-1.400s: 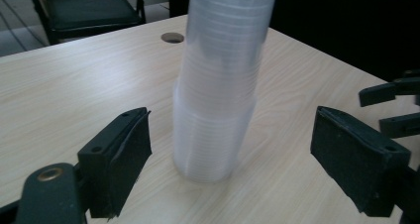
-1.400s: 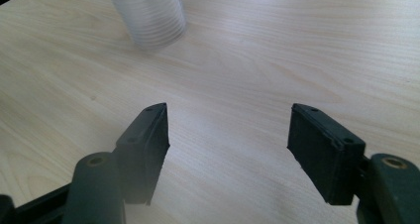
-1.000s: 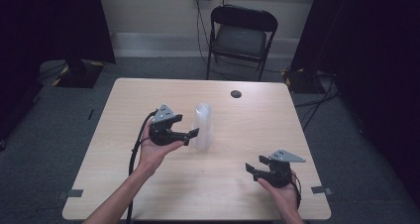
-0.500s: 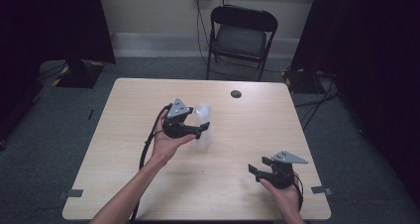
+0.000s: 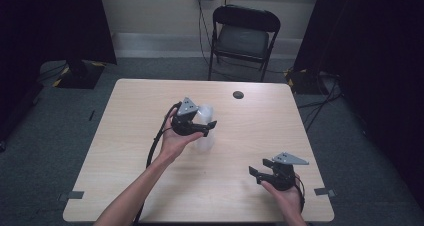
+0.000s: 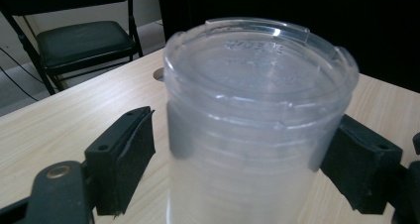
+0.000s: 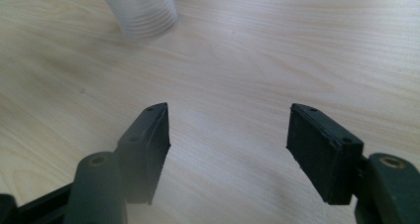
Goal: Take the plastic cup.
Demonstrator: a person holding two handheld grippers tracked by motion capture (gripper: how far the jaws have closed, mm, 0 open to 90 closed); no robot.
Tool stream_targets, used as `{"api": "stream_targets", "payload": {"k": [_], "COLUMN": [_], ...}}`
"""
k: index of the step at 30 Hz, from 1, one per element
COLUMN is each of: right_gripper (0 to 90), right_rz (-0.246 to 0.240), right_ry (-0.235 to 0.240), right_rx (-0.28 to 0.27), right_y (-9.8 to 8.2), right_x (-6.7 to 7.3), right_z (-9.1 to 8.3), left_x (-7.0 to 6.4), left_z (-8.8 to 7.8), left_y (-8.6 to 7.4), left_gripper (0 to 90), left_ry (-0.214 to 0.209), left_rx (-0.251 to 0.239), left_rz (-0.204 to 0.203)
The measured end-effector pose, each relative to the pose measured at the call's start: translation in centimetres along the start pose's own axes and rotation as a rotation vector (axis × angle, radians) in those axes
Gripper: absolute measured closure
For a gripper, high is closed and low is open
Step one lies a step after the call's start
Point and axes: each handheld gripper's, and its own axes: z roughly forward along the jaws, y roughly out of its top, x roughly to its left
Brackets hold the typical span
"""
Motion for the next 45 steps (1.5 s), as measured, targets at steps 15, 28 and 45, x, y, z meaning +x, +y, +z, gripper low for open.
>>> {"api": "stream_targets", "payload": {"k": [15, 28, 45], "right_gripper": [32.6, 32.7, 32.8], "right_rz": [0.040, 0.042, 0.042], "right_ry": [0.019, 0.018, 0.004], "right_rx": [-0.027, -0.031, -0.039], "right_y": [-0.1, -0.1, 0.0], "right_x": [-0.5, -0.5, -0.5], "right_z": [-0.5, -0.5, -0.6], "left_x": [0.0, -0.2, -0.5], "left_z": [0.6, 0.1, -0.8], "left_y": [-0.7, -0.3, 0.5], "left_gripper": [31.6, 32.5, 33.6], "left_ry": [0.016, 0.022, 0.035], "left_rx": [0.043, 0.021, -0.064], "left_rz": [-0.005, 0.015, 0.028]}}
